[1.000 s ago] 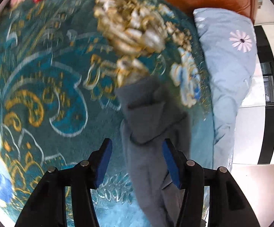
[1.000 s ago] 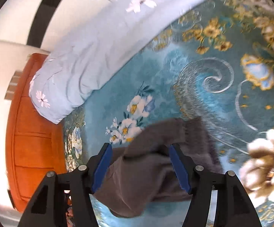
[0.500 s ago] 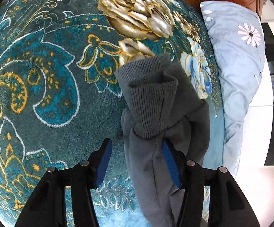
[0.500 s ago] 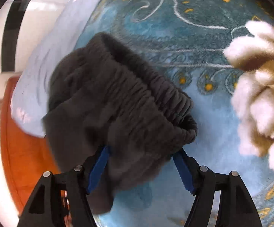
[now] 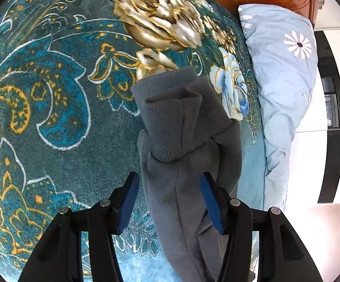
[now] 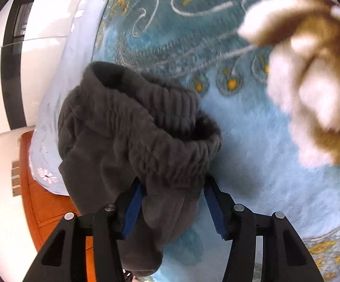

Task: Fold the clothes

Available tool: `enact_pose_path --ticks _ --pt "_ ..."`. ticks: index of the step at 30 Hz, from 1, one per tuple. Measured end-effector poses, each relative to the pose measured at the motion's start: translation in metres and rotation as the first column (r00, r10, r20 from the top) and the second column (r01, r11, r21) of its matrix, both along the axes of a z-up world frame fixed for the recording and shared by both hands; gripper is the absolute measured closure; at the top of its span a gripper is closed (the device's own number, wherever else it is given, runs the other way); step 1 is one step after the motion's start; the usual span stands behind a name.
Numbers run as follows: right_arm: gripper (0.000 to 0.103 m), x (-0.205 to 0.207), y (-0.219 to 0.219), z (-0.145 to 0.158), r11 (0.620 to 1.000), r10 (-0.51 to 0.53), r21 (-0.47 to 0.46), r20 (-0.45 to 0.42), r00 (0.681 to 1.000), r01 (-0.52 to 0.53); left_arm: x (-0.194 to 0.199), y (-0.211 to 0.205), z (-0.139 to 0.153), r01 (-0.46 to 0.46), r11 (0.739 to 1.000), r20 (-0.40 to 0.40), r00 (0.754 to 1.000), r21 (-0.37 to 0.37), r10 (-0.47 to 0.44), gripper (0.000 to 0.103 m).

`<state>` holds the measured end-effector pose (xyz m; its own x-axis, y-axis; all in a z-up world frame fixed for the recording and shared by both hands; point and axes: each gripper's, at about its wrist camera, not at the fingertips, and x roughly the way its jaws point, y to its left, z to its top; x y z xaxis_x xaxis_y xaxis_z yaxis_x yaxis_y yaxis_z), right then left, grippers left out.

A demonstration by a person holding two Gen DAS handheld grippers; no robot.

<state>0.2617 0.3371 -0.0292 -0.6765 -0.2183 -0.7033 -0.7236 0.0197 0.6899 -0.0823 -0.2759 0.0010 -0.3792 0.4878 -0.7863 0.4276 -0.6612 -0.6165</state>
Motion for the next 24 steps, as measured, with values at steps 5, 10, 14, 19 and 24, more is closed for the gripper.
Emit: enact_pose_path --ticks 5,10,14,19,24 --pt "0.045 -0.012 0.002 0.008 0.996 -0.046 0.081 0.012 0.999 0.045 0.001 0.008 0.006 0.024 0.999 -0.016 1.000 -0.030 -0.025 0.068" --pt "0.069 -0.026 0.001 0.025 0.986 -0.017 0.167 0.044 0.999 0.009 -0.005 0.015 0.019 0.045 0.993 -0.080 0.995 -0.112 -0.054 0.097" --pt "0.078 -0.036 0.014 0.069 0.960 0.090 0.266 -0.015 0.996 -0.083 -0.010 0.005 0.065 0.044 0.995 -0.278 0.958 -0.085 -0.067 0.099" --pt "0.079 -0.040 0.037 0.101 0.902 0.212 0.382 0.016 0.977 -0.202 -0.015 -0.004 0.072 0.037 0.998 -0.337 0.940 -0.044 -0.050 0.098" --pt "0.078 -0.021 0.030 0.041 0.944 0.155 0.274 0.129 0.979 -0.186 -0.010 0.002 0.001 0.066 0.994 -0.093 0.993 -0.081 -0.073 0.097"
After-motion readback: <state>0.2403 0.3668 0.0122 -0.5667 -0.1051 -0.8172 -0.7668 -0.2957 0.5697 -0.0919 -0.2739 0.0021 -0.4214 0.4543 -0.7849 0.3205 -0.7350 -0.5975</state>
